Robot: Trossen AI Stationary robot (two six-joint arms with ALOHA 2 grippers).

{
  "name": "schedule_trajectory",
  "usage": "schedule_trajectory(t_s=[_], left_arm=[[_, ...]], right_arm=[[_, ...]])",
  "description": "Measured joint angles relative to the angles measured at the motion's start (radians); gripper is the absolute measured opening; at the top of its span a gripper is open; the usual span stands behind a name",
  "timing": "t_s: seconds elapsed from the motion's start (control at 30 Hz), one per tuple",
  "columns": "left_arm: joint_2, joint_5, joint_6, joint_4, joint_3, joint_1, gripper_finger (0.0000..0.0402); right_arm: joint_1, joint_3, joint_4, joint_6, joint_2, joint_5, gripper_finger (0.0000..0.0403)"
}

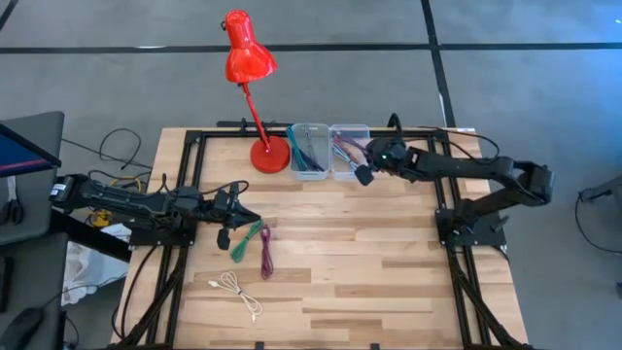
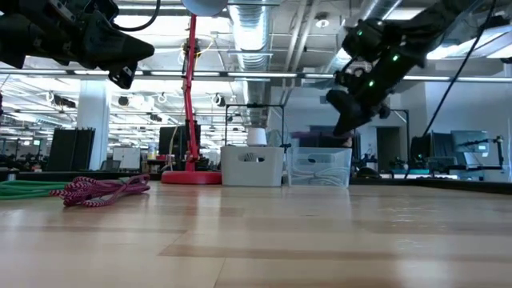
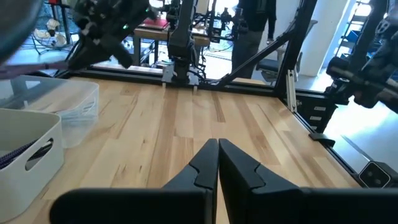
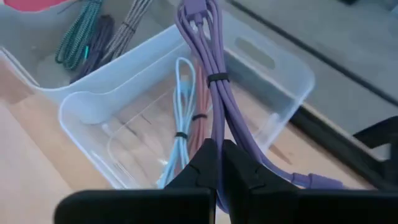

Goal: Pick & Place USB Port
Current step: Put the violet charger cable into the transparent bin

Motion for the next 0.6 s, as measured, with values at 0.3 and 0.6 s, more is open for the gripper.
schedule_trajectory(t_s=[0.3,0.6], left_arm=[[0.000,0.000,0.000,0.000,0.000,0.000,0.0012],[0.000,0.000,0.000,0.001,0.000,0.000,0.0012]], right_arm=[[-0.014,0.001,0.056,0.010,0.133,-0.001,0.0000],[-0.014,0.006,0.082,0.001,0.101,0.001,0.0052]])
